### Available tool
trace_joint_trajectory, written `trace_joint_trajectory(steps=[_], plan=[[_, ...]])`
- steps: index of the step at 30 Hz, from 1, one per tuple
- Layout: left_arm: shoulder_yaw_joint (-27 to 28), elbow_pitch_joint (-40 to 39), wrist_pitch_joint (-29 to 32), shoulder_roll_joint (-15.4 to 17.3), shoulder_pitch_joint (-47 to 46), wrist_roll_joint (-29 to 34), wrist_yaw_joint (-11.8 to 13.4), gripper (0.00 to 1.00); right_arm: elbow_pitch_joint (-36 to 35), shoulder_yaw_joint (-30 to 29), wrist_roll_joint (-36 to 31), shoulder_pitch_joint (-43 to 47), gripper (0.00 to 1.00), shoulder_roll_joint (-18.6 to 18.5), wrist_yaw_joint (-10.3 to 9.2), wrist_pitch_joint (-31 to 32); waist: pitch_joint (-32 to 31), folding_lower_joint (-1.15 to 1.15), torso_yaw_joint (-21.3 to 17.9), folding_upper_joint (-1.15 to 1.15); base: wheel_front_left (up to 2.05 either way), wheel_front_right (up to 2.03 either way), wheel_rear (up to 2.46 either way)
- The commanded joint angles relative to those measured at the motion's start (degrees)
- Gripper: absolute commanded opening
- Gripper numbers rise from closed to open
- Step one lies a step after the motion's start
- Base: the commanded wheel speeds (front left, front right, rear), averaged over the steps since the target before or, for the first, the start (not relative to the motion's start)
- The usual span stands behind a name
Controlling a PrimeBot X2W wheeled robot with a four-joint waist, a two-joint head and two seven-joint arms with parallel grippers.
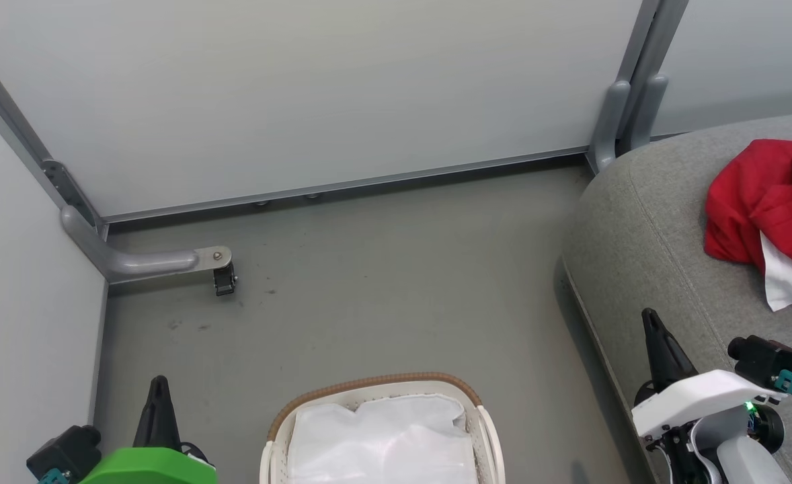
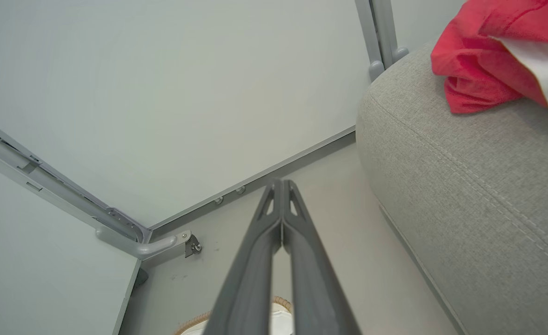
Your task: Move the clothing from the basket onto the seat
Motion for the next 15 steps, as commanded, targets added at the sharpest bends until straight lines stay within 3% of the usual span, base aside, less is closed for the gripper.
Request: trace_joint_trajectory(steps=[1, 15], plan=[[0.47, -0.96, 0.46, 0.26, -1.91, -2.2, -0.24, 0.0, -1.27, -0.51, 2.41, -0.44, 0.0, -0.25, -0.01, 0.45, -0.02, 0.0, 0.02, 0.0, 0.0, 0.0, 0.0], [1.23, -1.87, 3.49, 0.32, -2.96, -13.14, -0.61, 0.0, -2.37, -1.87, 13.52, -0.01, 0.0, 0.17, -0.02, 3.47, -0.22, 0.0, 0.17, 0.0, 0.0, 0.0, 0.0]])
